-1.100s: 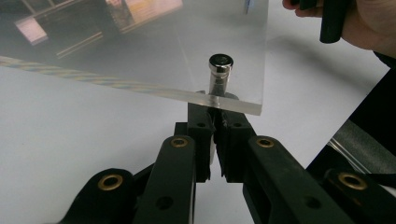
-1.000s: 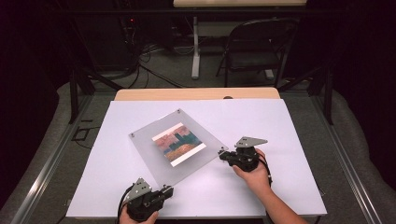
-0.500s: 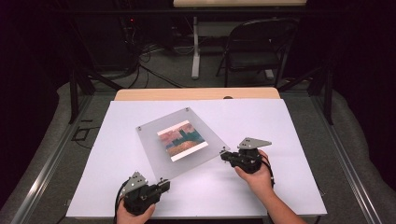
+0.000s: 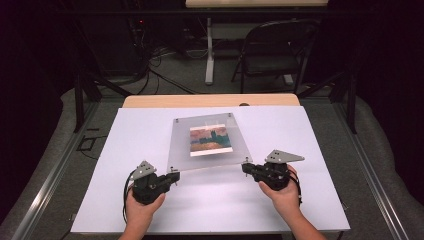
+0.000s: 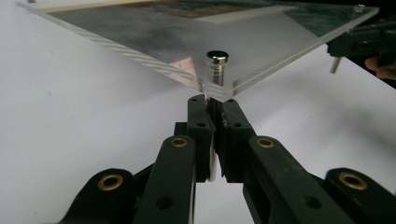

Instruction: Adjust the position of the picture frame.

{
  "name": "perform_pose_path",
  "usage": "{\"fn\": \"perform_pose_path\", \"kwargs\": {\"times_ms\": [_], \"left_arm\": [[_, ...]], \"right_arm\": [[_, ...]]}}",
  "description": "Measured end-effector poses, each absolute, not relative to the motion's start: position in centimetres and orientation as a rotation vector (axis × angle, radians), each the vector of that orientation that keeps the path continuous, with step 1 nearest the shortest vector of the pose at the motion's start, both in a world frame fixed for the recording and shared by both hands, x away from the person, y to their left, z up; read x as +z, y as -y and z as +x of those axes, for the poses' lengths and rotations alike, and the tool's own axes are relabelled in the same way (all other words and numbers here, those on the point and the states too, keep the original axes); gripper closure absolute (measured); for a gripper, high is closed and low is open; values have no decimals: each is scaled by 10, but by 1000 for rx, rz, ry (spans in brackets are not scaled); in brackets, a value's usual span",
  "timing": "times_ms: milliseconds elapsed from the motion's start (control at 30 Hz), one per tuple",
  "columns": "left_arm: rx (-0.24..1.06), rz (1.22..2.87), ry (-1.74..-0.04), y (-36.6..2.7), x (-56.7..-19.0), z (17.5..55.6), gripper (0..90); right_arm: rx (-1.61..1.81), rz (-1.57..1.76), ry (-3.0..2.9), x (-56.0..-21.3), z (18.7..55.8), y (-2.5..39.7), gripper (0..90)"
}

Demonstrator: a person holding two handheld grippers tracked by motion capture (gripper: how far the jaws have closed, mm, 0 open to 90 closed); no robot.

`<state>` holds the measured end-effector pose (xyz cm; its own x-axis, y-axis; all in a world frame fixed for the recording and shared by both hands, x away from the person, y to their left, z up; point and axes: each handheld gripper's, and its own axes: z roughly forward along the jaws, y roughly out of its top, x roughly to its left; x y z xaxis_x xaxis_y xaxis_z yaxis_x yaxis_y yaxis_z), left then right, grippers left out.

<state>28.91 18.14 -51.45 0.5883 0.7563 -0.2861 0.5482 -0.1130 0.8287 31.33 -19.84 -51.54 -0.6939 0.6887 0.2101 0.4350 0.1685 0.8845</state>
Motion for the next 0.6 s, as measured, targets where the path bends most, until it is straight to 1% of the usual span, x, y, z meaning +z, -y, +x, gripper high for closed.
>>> {"fn": "perform_pose_path", "kwargs": {"times_ms": [100, 400, 600], "left_arm": [[265, 1772, -1077, -182, -514, 299, 847], [269, 1751, -1082, -180, -510, 312, 847], [271, 1746, -1104, -180, -506, 324, 847]], "right_arm": [[1552, 1093, -2190, -515, 313, 197, 852], [1582, 1105, -2155, -512, 318, 199, 851], [1589, 1132, -2144, -509, 328, 197, 853]]}}
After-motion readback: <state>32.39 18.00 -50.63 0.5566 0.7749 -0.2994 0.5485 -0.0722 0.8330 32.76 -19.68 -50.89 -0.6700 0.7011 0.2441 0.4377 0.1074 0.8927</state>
